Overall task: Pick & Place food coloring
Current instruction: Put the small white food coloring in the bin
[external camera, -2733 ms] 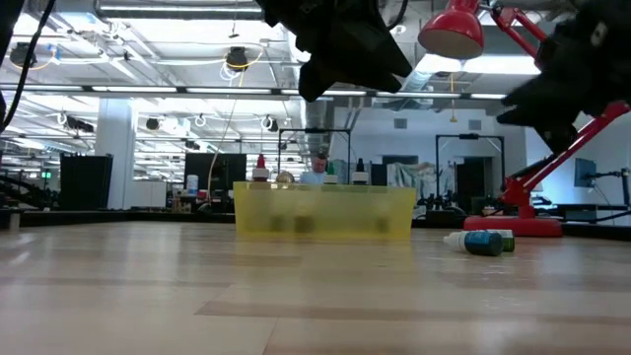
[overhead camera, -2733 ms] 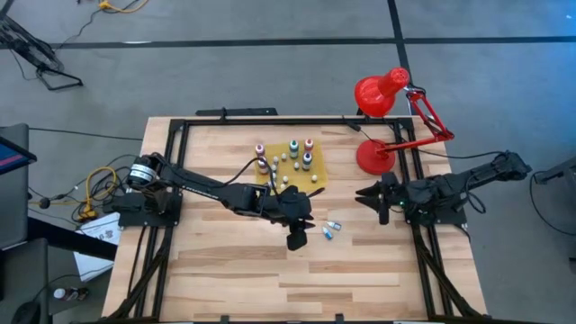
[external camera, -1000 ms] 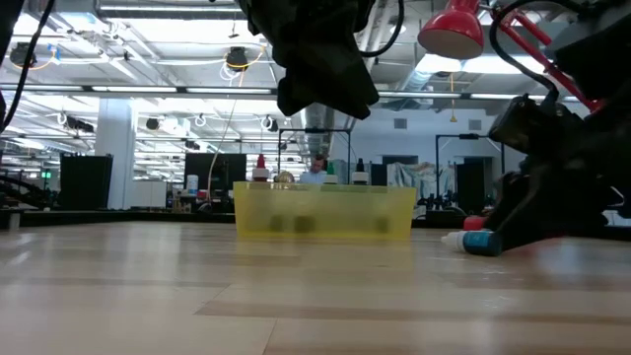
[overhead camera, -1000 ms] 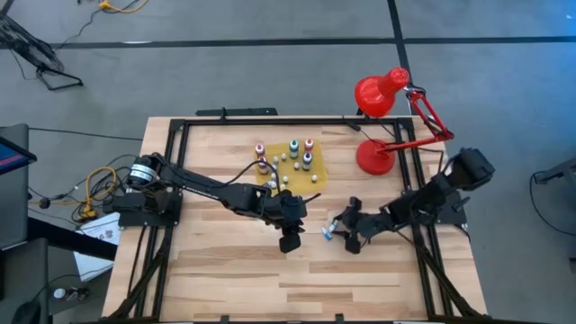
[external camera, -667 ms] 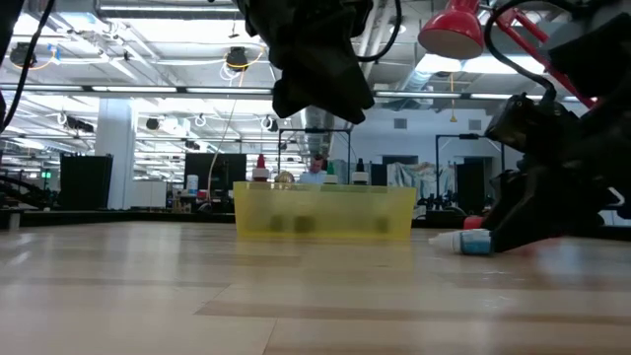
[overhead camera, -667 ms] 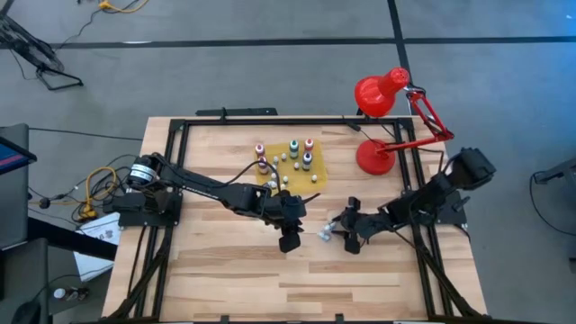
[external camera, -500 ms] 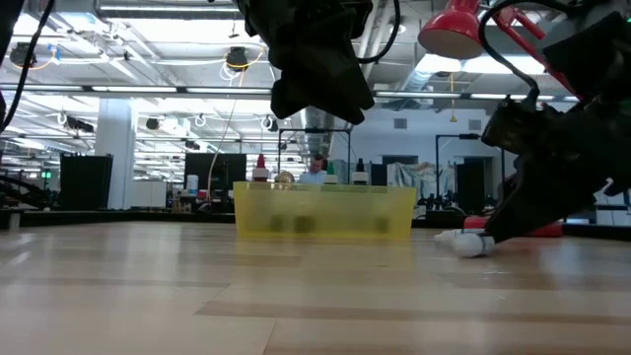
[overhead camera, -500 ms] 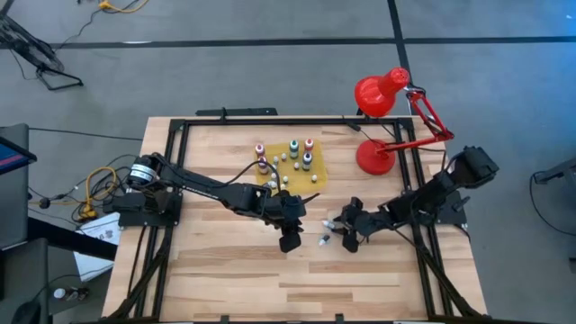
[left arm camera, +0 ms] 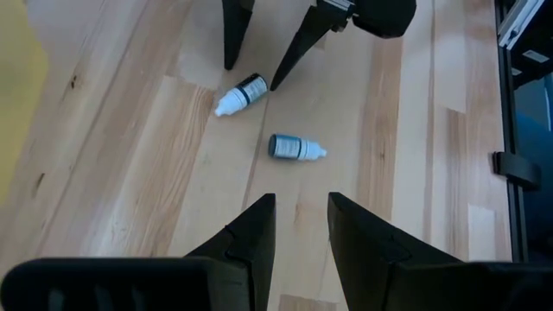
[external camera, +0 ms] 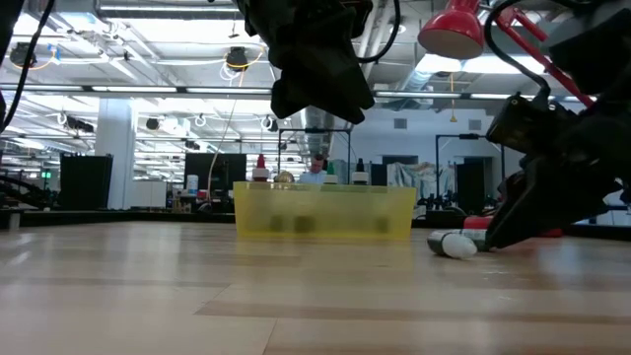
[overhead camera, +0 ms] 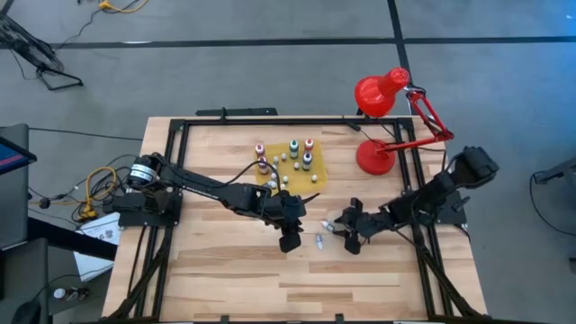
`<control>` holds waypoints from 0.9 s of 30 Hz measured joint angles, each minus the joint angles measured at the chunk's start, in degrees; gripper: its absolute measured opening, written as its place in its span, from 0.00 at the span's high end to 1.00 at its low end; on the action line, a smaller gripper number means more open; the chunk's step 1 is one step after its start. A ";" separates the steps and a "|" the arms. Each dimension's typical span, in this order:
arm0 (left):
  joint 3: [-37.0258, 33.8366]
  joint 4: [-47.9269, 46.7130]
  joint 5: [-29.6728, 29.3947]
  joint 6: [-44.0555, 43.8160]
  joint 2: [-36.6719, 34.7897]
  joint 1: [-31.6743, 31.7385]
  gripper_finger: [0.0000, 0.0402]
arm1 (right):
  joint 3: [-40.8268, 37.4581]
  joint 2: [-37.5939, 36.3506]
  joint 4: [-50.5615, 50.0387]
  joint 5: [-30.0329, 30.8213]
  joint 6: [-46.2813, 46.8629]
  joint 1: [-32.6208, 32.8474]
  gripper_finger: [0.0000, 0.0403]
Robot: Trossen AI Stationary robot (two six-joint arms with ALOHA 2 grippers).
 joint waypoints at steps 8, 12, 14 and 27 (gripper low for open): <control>0.00 -0.02 0.01 0.76 0.00 -0.02 0.76 | -0.11 1.73 3.83 2.03 -1.42 0.43 0.54; 0.00 -0.28 0.02 0.94 0.00 -0.02 0.76 | -0.16 1.77 4.47 2.09 -1.26 0.45 0.54; 0.00 -0.43 0.02 0.97 0.00 -0.02 0.76 | -0.16 1.77 4.83 2.16 0.39 0.50 0.53; 0.00 -1.02 0.02 1.06 0.00 -0.02 0.76 | -0.10 1.90 5.36 8.17 9.32 3.12 0.52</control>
